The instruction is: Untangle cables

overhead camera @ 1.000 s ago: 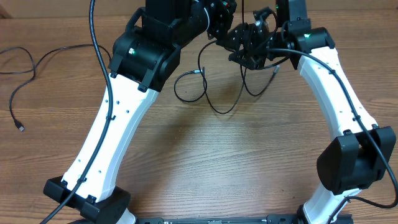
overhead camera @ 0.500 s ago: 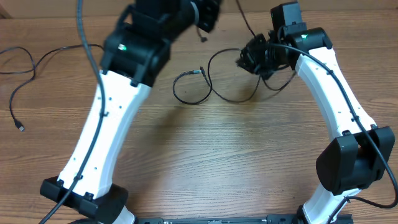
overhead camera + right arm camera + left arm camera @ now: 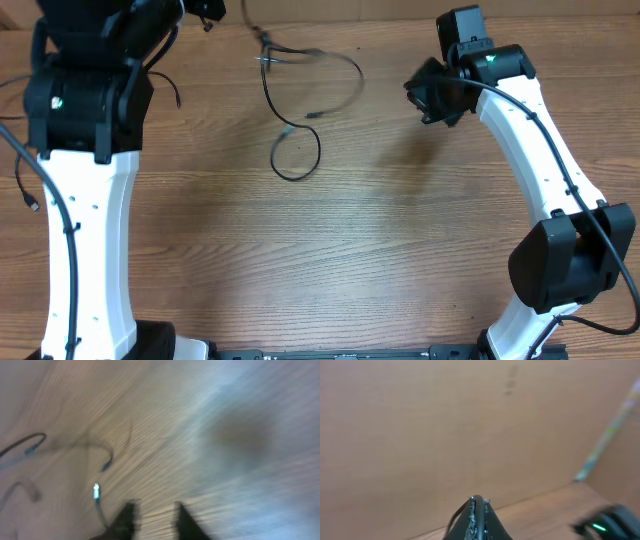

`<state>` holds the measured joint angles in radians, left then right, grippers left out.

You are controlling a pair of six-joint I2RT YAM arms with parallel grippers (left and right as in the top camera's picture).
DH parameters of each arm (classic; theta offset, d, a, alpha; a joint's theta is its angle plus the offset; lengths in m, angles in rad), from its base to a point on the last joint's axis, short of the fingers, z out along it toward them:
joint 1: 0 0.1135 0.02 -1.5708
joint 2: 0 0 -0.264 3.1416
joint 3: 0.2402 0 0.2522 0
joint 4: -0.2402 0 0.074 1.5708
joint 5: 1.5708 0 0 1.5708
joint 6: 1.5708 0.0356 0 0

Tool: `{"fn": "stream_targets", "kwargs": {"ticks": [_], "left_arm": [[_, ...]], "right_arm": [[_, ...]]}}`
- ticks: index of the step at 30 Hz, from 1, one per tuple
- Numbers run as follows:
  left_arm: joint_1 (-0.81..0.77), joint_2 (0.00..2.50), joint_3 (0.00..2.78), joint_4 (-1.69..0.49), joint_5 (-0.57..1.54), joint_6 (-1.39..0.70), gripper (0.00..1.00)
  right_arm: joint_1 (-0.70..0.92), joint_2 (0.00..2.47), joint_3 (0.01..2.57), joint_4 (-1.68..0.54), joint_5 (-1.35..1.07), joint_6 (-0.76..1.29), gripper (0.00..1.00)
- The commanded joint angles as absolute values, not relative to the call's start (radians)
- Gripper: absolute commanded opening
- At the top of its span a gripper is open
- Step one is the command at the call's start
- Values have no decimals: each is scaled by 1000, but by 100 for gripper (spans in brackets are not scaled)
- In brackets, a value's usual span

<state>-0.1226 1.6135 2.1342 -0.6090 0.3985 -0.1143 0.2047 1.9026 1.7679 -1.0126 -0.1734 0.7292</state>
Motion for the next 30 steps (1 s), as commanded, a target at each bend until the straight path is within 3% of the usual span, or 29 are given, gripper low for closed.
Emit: {"fn": "stream_targets", "kwargs": {"ticks": [1, 3, 7, 10, 12, 22, 26, 30], "left_arm": [[-124, 1612, 2139, -607, 560, -134, 4], [-124, 1612, 2139, -605, 577, -134, 4], [-124, 1612, 2139, -597, 577, -127, 4], [-124, 1612, 2139, -598, 577, -128, 5], [-124, 1612, 2139, -597, 578, -128, 4], [-124, 1612, 2139, -571, 700, -141, 4], [-125, 1612, 2139, -566, 713, -210, 4], [-125, 1612, 2139, -545, 719, -226, 4]], "right_arm": [[207, 1868, 1767, -961, -456, 484, 56], [207, 1868, 1767, -930, -556, 415, 66], [207, 1868, 1767, -875, -749, 252, 68], [208, 1868, 1767, -836, -844, 77, 80], [208, 1868, 1767, -810, -843, 26, 83], [284, 1868, 1767, -662, -807, -59, 82], [337, 1868, 1767, -630, -590, -50, 70], [379, 1868, 1767, -637, -528, -50, 58]]}}
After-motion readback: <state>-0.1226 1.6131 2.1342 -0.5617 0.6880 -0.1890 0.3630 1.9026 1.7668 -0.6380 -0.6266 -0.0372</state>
